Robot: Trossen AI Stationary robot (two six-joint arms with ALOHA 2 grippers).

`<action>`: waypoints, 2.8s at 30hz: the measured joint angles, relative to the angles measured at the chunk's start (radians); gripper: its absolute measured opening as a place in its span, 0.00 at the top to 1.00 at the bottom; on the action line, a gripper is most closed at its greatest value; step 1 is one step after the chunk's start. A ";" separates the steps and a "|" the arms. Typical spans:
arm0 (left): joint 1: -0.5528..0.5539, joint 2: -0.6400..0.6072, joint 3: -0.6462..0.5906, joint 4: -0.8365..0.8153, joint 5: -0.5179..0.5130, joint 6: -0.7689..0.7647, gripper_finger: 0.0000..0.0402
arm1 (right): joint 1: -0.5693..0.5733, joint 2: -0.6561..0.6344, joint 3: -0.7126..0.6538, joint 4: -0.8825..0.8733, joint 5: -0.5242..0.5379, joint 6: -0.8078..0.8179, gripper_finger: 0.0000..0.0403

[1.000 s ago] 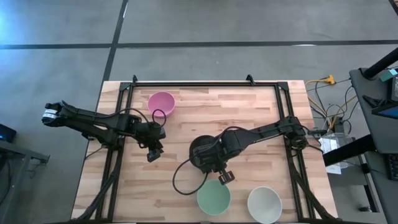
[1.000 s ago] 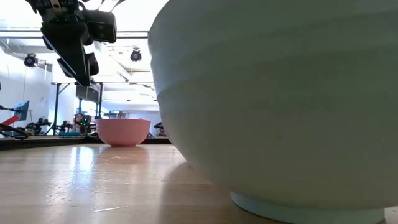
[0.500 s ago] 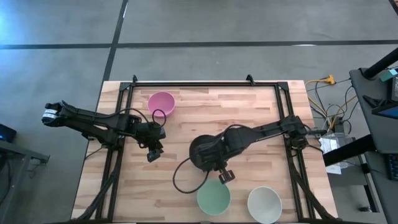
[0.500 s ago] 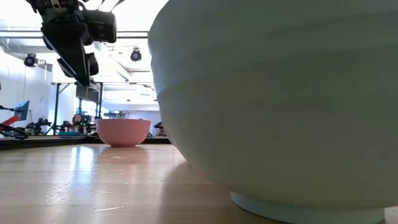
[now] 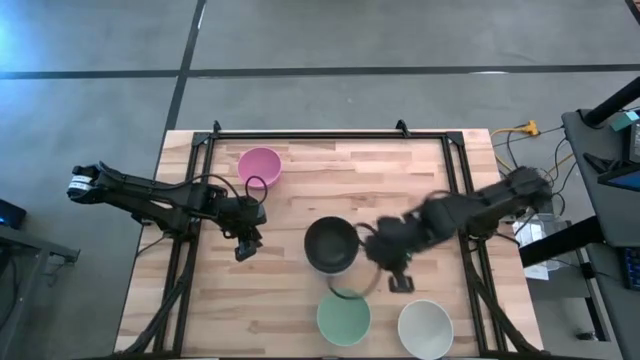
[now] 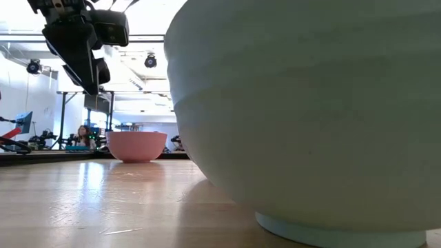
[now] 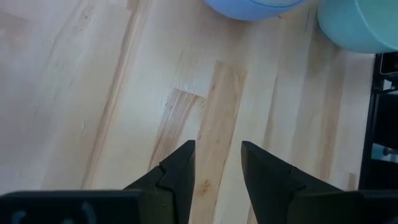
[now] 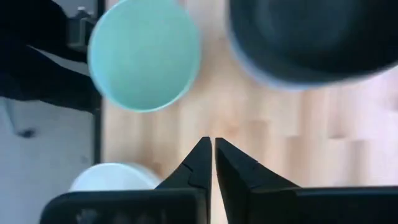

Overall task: Nest bowls inside each other
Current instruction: Stack the white bowl on top of the black bowl

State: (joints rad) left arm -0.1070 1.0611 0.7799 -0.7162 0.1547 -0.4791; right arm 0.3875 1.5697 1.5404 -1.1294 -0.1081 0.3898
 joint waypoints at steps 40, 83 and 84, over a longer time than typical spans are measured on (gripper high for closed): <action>0.002 0.000 0.000 -0.002 -0.022 -0.014 0.72 | 0.306 0.001 -0.612 0.469 -0.129 0.157 0.96; 0.009 0.001 0.002 0.001 -0.036 -0.068 0.72 | -0.401 0.451 0.499 -0.280 -0.060 0.159 0.98; 0.009 0.001 0.002 0.001 -0.036 -0.067 0.72 | -0.401 0.453 0.492 -0.277 -0.060 0.159 0.98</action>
State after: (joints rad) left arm -0.0982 1.0618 0.7818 -0.7150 0.1188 -0.5463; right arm -0.0132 2.0223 2.0323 -1.4062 -0.1677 0.5491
